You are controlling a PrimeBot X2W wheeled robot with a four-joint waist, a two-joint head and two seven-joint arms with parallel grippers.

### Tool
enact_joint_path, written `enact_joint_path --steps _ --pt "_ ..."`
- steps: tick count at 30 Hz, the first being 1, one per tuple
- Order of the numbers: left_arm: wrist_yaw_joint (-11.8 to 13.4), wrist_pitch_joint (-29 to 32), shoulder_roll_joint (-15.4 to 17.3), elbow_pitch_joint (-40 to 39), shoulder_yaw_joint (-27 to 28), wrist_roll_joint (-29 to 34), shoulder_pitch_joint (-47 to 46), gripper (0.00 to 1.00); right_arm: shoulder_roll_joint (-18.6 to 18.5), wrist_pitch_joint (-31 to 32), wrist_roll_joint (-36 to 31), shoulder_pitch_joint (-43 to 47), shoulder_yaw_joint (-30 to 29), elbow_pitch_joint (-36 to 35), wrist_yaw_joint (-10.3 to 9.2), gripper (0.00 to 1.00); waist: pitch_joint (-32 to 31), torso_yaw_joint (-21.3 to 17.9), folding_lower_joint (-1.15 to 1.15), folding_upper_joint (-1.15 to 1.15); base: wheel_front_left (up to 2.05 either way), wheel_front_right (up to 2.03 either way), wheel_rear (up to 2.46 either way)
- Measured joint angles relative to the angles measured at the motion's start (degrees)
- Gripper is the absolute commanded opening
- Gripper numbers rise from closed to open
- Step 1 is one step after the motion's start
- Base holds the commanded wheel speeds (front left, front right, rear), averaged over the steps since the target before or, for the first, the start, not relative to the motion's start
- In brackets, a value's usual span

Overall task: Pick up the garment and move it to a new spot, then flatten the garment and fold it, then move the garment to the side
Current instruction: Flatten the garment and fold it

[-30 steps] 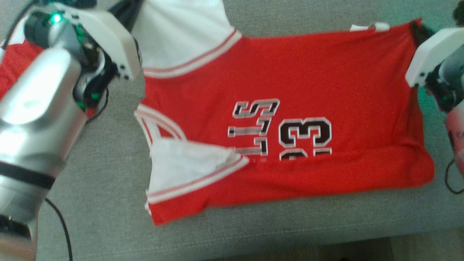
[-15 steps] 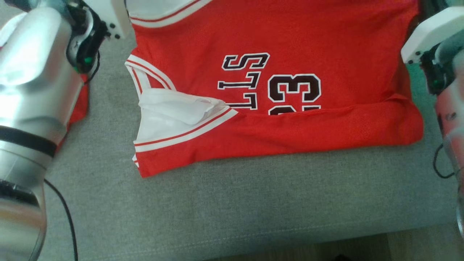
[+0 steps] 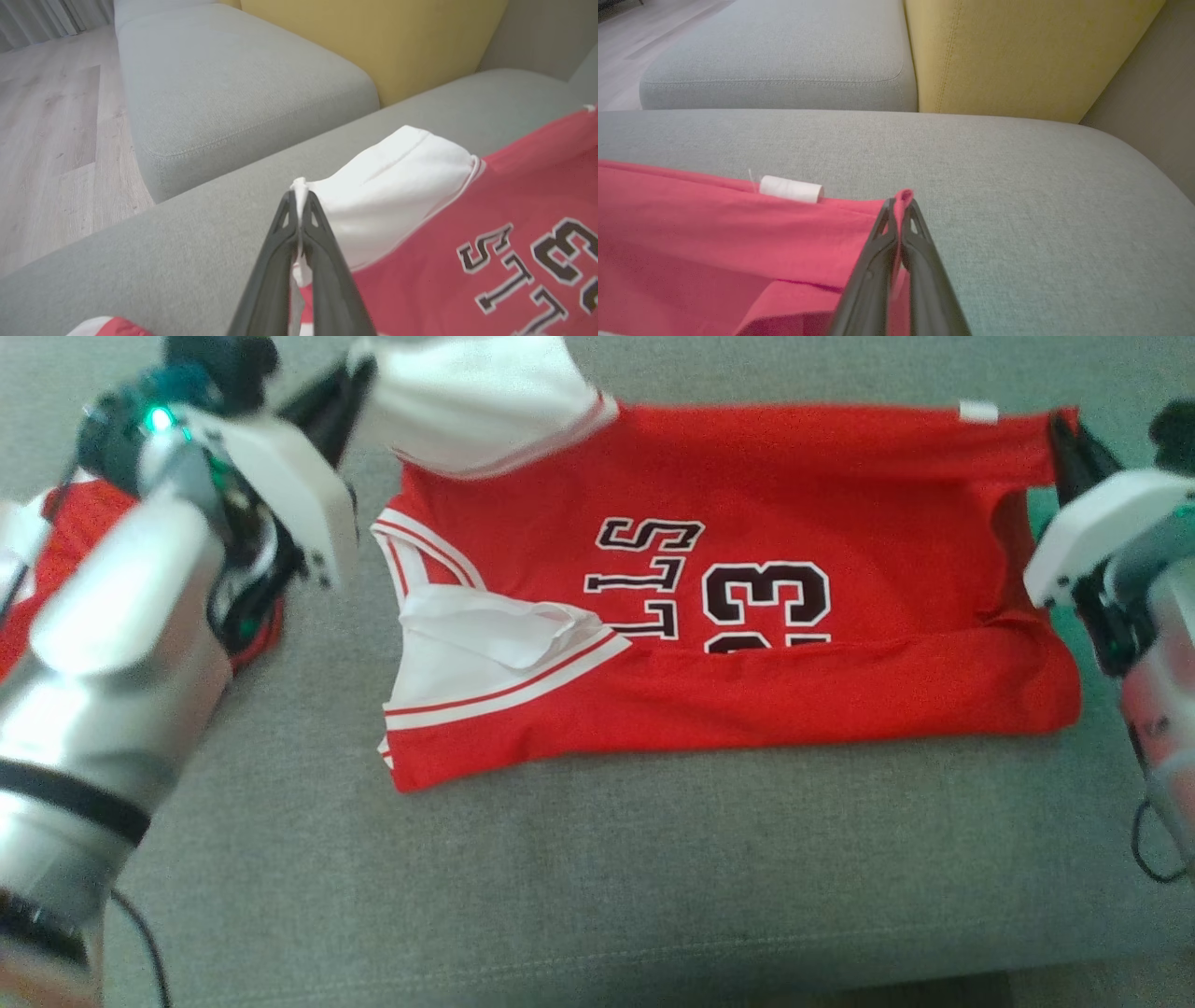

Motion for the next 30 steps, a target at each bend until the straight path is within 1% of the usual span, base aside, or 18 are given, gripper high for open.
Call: enact_joint_path --steps 4,6,10,12,14,18,22,25,26,30 --pt "-0.4 2.7 3.2 -5.5 -3.0 0.4 4.4 0.00 -1.8 2.2 2.6 2.5 1.7 -1.3 0.00 0.00 -1.8 0.7 0.00 0.00 0.00 0.00 0.00" --pt "-0.3 4.0 5.0 -8.9 -3.4 0.3 6.6 0.00 -2.9 3.8 3.7 3.3 3.0 -2.4 0.00 0.00 -2.8 1.0 0.00 0.00 0.00 0.00 0.00" --pt "1.3 7.2 8.4 -16.7 -4.1 0.2 9.9 0.00 -4.5 8.4 6.5 6.0 6.2 -5.8 0.00 0.00 -4.8 1.6 0.00 0.00 0.00 0.00 0.00" --pt "2.1 9.2 10.2 -20.7 -4.9 -0.6 11.8 0.00 -5.8 11.7 8.3 8.1 8.1 -8.1 0.00 0.00 -5.8 1.8 0.00 0.00 0.00 0.00 0.00" --pt "2.7 11.4 11.9 -24.4 -5.6 -1.4 14.5 0.00 -7.4 16.8 10.5 10.7 11.4 -11.3 0.00 0.00 -6.8 1.8 0.00 0.00 0.00 0.00 0.00" --pt "4.4 16.9 15.3 -30.6 -7.5 -3.4 19.9 0.00 -11.1 23.0 14.7 14.6 14.7 -17.6 -0.01 0.00 -8.2 1.4 0.00 0.00 0.00 0.00 0.00" --pt "6.1 20.0 17.2 -35.4 -7.9 -5.3 22.7 0.00 -14.5 27.2 17.9 15.2 15.1 -22.4 0.00 0.00 -8.6 1.0 0.00 0.00 0.00 0.00 0.00" --pt "6.8 21.9 18.5 -37.8 -8.3 -6.2 23.3 0.00 -15.7 30.2 19.3 16.0 15.3 -25.8 0.00 0.00 -8.8 0.8 0.00 0.00 0.00 0.00 0.00" --pt "7.2 23.0 19.1 -38.6 -8.7 -6.7 23.5 0.00 -16.1 32.4 20.2 17.3 15.6 -27.4 0.00 0.00 -8.9 0.6 0.00 0.00 0.00 0.00 0.00" --pt "7.7 23.5 19.6 -38.9 -8.9 -6.7 24.6 0.00 -16.3 35.5 20.7 19.5 15.6 -29.7 0.00 0.00 -9.0 0.3 0.00 0.00 0.00 0.00 0.00"
